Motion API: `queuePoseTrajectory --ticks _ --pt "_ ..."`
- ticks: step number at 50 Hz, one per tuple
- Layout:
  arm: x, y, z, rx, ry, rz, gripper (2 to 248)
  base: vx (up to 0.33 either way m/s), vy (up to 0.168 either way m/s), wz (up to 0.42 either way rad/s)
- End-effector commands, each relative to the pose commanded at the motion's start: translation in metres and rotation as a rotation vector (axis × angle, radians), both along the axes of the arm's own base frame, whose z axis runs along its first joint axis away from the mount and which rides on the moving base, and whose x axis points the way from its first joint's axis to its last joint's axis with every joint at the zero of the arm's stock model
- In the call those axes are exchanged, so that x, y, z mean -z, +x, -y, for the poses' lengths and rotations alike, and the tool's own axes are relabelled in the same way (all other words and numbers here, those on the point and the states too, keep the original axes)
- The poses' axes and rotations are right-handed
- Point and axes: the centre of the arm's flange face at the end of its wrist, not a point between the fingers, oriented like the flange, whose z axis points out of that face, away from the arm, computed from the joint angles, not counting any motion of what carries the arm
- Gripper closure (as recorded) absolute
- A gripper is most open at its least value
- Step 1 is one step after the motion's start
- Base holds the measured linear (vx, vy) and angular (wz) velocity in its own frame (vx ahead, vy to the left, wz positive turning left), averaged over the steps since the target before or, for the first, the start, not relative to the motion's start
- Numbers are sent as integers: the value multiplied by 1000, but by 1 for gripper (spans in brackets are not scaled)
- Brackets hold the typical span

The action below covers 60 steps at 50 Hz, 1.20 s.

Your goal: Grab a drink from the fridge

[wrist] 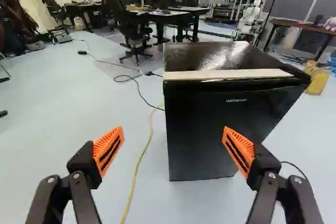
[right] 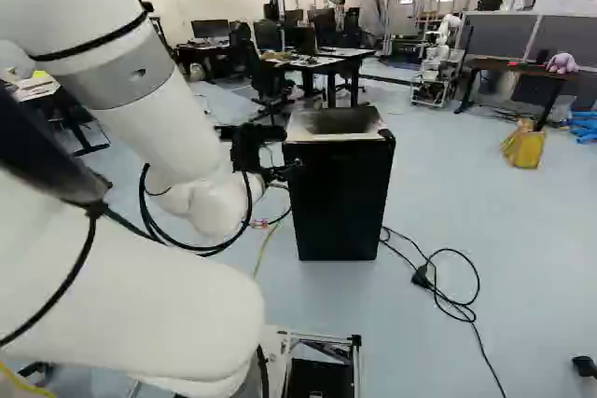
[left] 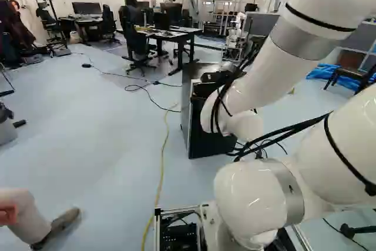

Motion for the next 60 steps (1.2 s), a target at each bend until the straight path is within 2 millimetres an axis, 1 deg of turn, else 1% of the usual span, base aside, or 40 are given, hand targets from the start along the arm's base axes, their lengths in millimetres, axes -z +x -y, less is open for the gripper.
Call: queuePoseTrajectory --ticks 60 --pt "0 0 0 0 0 0 3 0 0 0"
